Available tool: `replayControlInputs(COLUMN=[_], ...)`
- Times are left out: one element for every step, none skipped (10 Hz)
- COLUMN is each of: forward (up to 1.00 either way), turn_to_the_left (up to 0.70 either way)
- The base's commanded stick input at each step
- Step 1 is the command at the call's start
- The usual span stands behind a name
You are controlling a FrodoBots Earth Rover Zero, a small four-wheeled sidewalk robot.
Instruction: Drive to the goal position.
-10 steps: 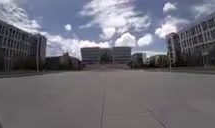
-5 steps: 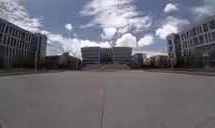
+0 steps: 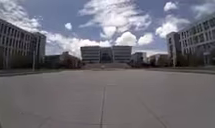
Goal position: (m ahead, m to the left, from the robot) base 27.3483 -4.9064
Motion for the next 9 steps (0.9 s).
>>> replayControlInputs(forward=[1.00, 1.00, 1.00, 1.00, 1.00, 1.00, 1.00, 1.00, 1.00], turn_to_the_left=[0.02, 0.02, 0.02, 0.02, -0.38, -0.38, -0.37, 0.02, 0.02])
